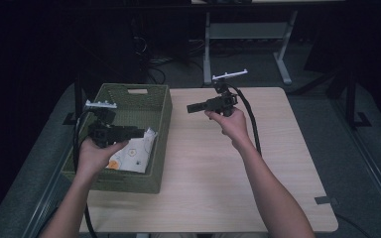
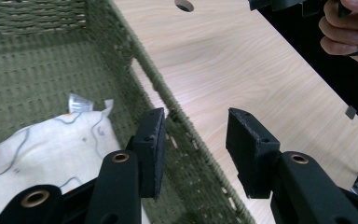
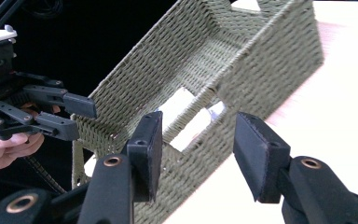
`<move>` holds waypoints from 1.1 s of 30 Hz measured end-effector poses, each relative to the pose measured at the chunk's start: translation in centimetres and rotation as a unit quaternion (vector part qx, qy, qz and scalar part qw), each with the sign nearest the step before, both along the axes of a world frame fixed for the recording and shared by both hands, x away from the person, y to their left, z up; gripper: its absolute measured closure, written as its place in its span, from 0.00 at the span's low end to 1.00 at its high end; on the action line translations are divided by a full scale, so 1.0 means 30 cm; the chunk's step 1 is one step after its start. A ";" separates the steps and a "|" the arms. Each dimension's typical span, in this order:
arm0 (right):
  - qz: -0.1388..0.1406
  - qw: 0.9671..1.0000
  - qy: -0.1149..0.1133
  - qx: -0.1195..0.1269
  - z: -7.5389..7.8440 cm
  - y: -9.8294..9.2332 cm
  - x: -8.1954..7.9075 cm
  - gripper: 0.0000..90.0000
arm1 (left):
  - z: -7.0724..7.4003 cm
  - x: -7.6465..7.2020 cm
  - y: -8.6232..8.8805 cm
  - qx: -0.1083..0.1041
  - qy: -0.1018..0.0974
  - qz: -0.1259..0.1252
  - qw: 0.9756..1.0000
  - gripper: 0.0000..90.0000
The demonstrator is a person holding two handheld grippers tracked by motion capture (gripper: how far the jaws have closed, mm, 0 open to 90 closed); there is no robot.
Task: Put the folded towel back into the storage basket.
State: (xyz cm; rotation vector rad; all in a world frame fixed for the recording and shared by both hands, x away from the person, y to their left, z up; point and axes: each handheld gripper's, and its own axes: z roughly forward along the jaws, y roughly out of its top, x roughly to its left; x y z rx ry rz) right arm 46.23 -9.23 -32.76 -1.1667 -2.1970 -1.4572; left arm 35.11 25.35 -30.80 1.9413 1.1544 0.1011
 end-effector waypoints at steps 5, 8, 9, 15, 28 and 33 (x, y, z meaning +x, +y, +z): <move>-0.008 1.000 0.001 0.001 -0.008 -0.056 -0.013 0.56 | -0.006 0.004 -0.045 -0.002 0.001 -0.007 1.000 0.62; -0.013 1.000 0.003 0.003 -0.012 -0.087 -0.019 0.55 | -0.007 0.005 -0.063 -0.001 0.000 -0.011 1.000 0.61; -0.014 1.000 0.006 0.003 -0.013 -0.098 -0.021 0.54 | -0.007 0.006 -0.082 -0.001 0.001 -0.016 1.000 0.61; -0.027 1.000 0.009 0.006 -0.026 -0.163 -0.039 0.53 | -0.010 0.006 -0.135 -0.002 0.000 -0.028 1.000 0.60; -0.050 0.999 0.015 0.004 -0.050 -0.275 -0.071 0.51 | -0.026 0.015 -0.222 -0.011 0.008 -0.049 0.999 0.57; -0.056 0.998 0.017 0.006 -0.059 -0.310 -0.084 0.50 | -0.032 0.016 -0.264 -0.010 0.008 -0.060 0.998 0.56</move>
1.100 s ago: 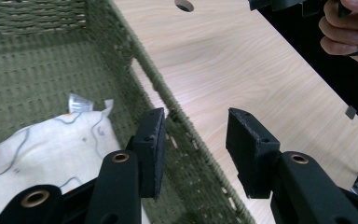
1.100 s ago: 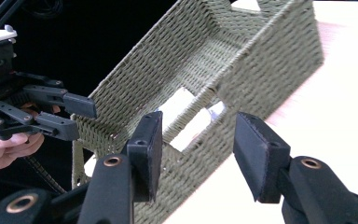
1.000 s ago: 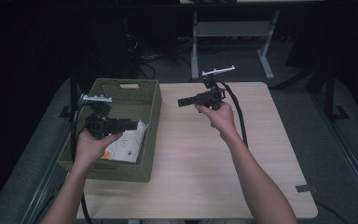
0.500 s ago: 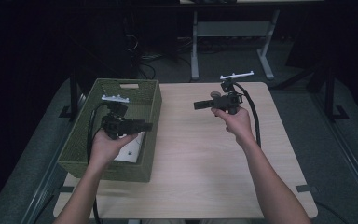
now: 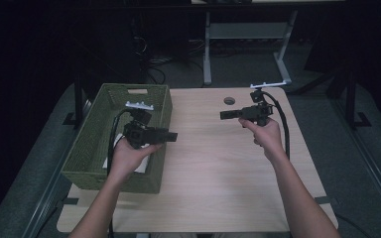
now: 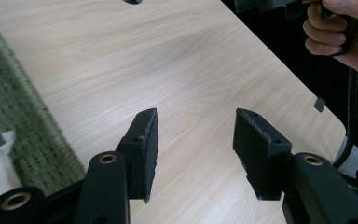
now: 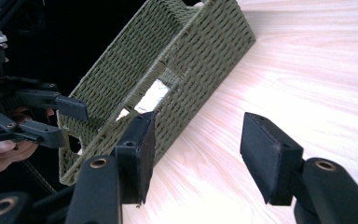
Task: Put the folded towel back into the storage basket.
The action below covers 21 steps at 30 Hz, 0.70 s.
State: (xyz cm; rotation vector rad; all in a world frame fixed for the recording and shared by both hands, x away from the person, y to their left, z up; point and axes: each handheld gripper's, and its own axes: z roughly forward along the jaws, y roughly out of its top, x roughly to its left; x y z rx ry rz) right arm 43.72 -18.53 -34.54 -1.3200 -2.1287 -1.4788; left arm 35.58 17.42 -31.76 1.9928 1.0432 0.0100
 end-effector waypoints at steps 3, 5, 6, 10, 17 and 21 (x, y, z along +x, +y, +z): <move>-0.003 1.000 0.002 0.000 -0.008 -0.017 -0.006 0.49 | -0.003 -0.001 -0.015 -0.001 0.000 -0.001 1.000 0.55; -0.006 1.000 0.004 0.001 -0.016 -0.034 -0.012 0.49 | -0.004 -0.002 -0.023 -0.001 0.001 -0.002 1.000 0.55; -0.006 1.000 0.004 0.001 -0.016 -0.034 -0.012 0.49 | -0.005 -0.002 -0.028 -0.002 0.001 -0.004 1.000 0.55; -0.013 1.000 0.006 0.002 -0.028 -0.068 -0.021 0.48 | -0.011 -0.001 -0.051 -0.003 0.001 -0.009 1.000 0.53; -0.019 1.000 0.007 0.003 -0.039 -0.099 -0.029 0.47 | -0.020 -0.001 -0.081 0.003 0.002 -0.013 1.000 0.50; -0.024 1.000 0.010 0.004 -0.049 -0.117 -0.037 0.46 | -0.026 -0.003 -0.101 0.002 0.003 -0.018 1.000 0.48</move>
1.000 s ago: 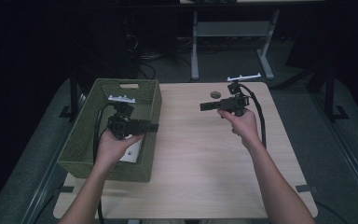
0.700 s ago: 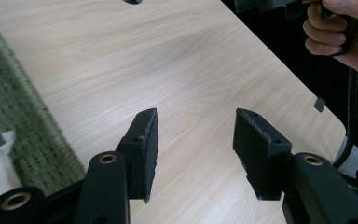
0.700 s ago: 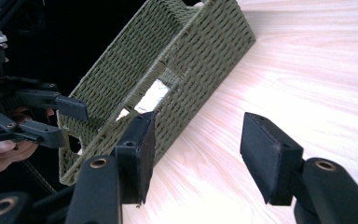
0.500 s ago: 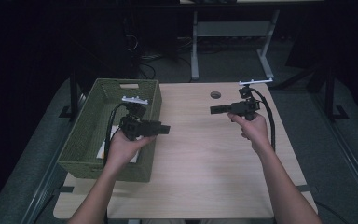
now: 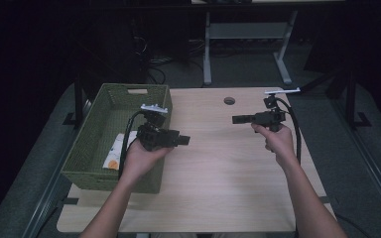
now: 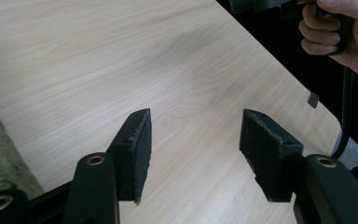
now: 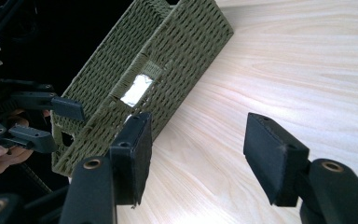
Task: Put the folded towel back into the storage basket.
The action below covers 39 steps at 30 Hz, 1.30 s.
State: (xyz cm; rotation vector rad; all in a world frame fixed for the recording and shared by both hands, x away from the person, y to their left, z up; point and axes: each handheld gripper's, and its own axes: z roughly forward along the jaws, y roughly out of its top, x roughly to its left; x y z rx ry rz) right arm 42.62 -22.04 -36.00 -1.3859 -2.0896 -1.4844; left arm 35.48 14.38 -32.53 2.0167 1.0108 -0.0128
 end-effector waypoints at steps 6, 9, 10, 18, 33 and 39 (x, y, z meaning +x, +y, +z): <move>-0.006 1.000 0.003 0.001 -0.015 -0.035 -0.013 0.45 | -0.010 -0.002 -0.029 0.001 0.001 -0.006 1.000 0.47; -0.010 1.000 0.006 0.001 -0.021 -0.054 -0.021 0.44 | -0.017 -0.005 -0.047 0.002 0.001 -0.009 1.000 0.45; -0.010 1.000 0.006 0.001 -0.021 -0.054 -0.021 0.44 | -0.017 -0.005 -0.047 0.002 0.001 -0.009 1.000 0.45; -0.019 1.000 0.008 0.006 -0.036 -0.092 -0.041 0.42 | -0.032 -0.011 -0.080 0.000 0.001 -0.016 1.000 0.43; -0.028 0.999 0.015 0.006 -0.080 -0.143 -0.072 0.40 | -0.071 -0.043 -0.126 -0.006 0.002 -0.022 1.000 0.41; -0.033 0.999 0.018 0.007 -0.104 -0.169 -0.091 0.40 | -0.089 -0.060 -0.130 -0.009 0.002 -0.022 1.000 0.40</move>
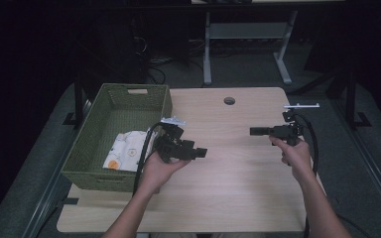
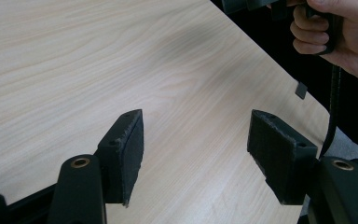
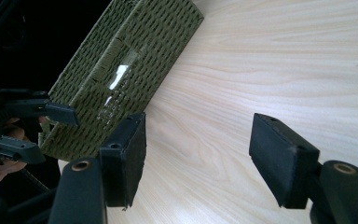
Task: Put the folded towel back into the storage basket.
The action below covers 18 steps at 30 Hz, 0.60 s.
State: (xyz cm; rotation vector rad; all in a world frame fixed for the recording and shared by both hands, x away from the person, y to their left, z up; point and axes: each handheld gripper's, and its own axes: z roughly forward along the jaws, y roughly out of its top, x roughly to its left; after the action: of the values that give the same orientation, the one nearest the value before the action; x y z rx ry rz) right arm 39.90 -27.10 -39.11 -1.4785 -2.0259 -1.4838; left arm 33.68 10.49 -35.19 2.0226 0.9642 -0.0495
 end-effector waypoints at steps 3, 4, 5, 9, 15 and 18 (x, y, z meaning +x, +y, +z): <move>-0.001 1.000 0.003 0.000 -0.010 -0.009 -0.007 0.40 | -0.006 -0.005 -0.001 -0.004 0.000 0.002 1.000 0.40; -0.002 1.000 0.004 0.001 -0.014 -0.011 -0.009 0.40 | -0.013 -0.010 -0.004 -0.003 0.003 0.001 1.000 0.40; -0.002 1.000 0.004 0.001 -0.014 -0.011 -0.009 0.40 | -0.013 -0.010 -0.004 -0.003 0.003 0.001 1.000 0.40; -0.003 1.000 0.006 0.002 -0.029 -0.019 -0.019 0.40 | -0.031 -0.019 -0.011 -0.005 0.006 0.002 1.000 0.40; -0.004 1.000 0.012 -0.001 -0.049 -0.035 -0.034 0.39 | -0.046 -0.031 -0.016 -0.004 0.007 -0.001 1.000 0.40; -0.004 1.000 0.012 -0.002 -0.057 -0.043 -0.042 0.39 | -0.057 -0.042 -0.020 -0.005 0.006 0.000 1.000 0.40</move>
State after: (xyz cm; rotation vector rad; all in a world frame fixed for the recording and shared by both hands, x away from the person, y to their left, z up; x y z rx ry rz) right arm 38.65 -28.38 -40.83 -1.5005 -2.0131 -1.4597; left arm 32.43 9.87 -36.90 2.0155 0.9699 -0.0669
